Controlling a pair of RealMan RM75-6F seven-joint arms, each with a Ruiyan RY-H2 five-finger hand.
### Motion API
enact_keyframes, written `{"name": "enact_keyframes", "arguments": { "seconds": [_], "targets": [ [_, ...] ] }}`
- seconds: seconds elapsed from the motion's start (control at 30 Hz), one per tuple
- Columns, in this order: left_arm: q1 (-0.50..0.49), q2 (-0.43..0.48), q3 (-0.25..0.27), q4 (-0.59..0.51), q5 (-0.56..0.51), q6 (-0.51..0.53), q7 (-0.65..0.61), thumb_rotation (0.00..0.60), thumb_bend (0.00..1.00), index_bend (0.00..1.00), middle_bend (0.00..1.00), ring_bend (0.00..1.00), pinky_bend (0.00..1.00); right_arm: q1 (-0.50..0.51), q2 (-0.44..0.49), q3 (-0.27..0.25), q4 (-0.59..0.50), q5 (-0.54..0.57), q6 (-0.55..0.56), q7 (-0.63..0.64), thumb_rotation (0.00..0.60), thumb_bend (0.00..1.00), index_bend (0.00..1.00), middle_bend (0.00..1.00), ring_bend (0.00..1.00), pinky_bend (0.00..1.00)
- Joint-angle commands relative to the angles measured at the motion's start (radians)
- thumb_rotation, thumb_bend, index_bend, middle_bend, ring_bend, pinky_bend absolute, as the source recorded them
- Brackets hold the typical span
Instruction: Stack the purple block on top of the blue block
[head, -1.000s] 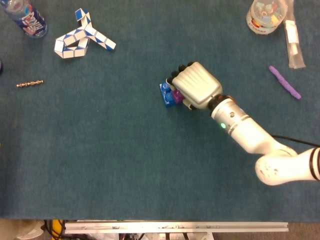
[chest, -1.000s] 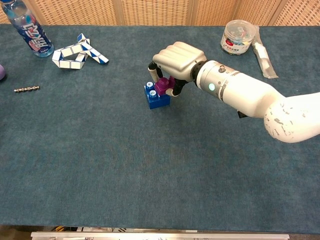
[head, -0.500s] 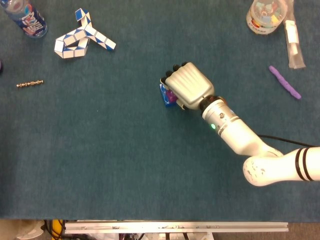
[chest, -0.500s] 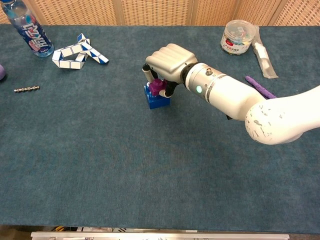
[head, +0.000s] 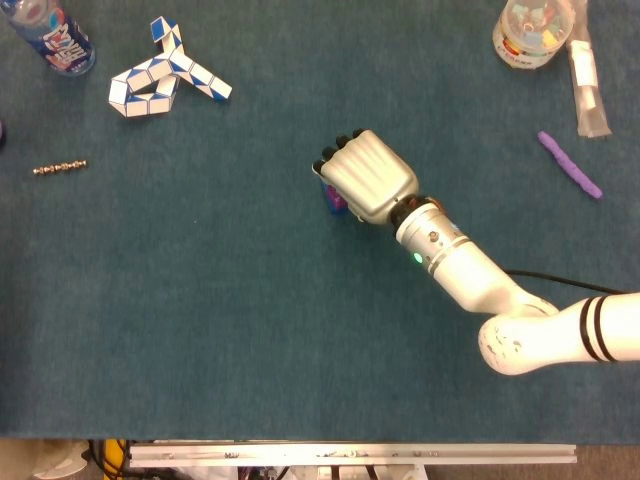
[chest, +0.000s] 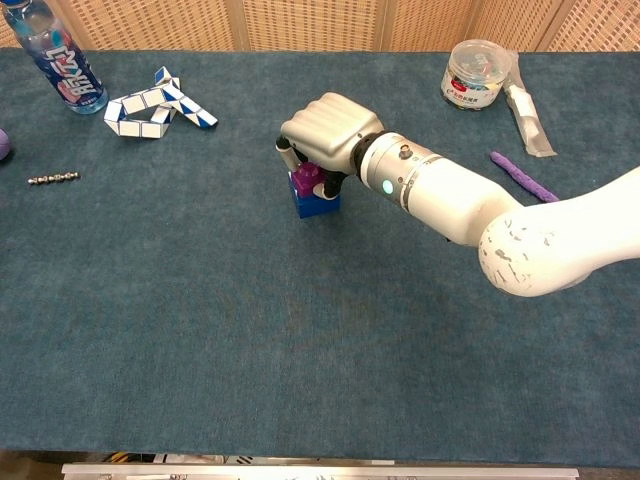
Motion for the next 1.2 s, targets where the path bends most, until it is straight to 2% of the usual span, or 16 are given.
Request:
{"name": "enact_keyframes", "arguments": {
  "seconds": [0.03, 0.5, 0.93, 1.2],
  "targets": [
    [0.001, 0.000, 0.000, 0.001, 0.000, 0.000, -0.001, 0.600, 0.17, 0.20, 0.18, 0.19, 0.31, 0.001, -0.003, -0.003, 0.002, 0.000, 0.005, -0.003, 0.600, 0.30, 0.56, 0.44, 0.35, 0.43],
    [0.004, 0.002, 0.002, -0.002, 0.001, 0.002, -0.006, 0.600, 0.17, 0.20, 0.18, 0.19, 0.31, 0.006, -0.005, -0.011, 0.012, 0.004, 0.004, -0.004, 0.600, 0.30, 0.54, 0.42, 0.34, 0.43],
    [0.005, 0.002, 0.002, -0.002, 0.002, 0.001, -0.005, 0.600, 0.17, 0.20, 0.18, 0.19, 0.31, 0.011, -0.002, -0.012, 0.005, 0.023, 0.011, -0.016, 0.600, 0.30, 0.42, 0.38, 0.30, 0.40],
    [0.004, 0.003, 0.002, -0.004, 0.001, -0.002, -0.006, 0.600, 0.17, 0.20, 0.18, 0.19, 0.31, 0.011, -0.006, -0.013, 0.013, 0.015, 0.011, -0.007, 0.600, 0.30, 0.39, 0.36, 0.29, 0.38]
  ]
}}
